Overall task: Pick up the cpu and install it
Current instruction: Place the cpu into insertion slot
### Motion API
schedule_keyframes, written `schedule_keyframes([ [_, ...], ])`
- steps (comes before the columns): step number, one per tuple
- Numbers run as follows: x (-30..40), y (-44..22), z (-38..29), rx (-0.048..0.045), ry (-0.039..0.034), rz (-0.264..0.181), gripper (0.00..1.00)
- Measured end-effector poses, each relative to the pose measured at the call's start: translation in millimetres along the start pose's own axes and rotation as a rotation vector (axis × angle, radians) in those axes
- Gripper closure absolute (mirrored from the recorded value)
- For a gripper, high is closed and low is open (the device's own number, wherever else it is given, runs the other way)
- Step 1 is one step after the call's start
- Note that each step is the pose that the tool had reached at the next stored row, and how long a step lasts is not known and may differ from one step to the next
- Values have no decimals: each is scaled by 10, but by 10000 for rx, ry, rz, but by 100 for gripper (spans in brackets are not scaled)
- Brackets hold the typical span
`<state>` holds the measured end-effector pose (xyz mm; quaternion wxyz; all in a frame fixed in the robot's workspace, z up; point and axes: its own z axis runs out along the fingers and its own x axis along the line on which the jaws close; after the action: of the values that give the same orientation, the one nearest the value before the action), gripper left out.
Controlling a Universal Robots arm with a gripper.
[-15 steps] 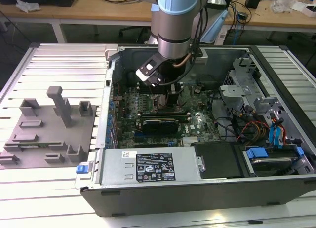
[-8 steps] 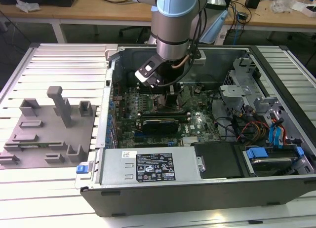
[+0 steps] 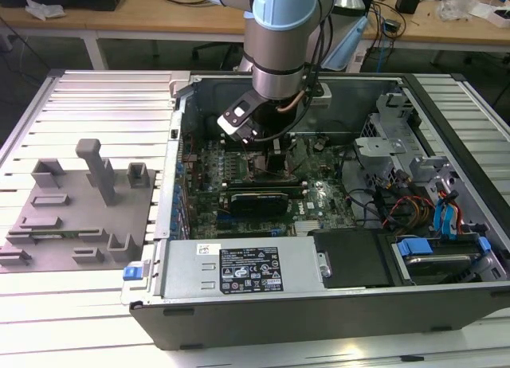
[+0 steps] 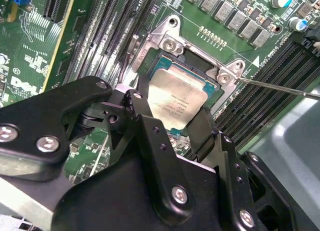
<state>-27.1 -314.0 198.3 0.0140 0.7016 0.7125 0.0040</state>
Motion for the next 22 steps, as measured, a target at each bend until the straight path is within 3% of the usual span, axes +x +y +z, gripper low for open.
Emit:
schedule_keyframes([
  [22,5,21,26,2,-3,125,45],
])
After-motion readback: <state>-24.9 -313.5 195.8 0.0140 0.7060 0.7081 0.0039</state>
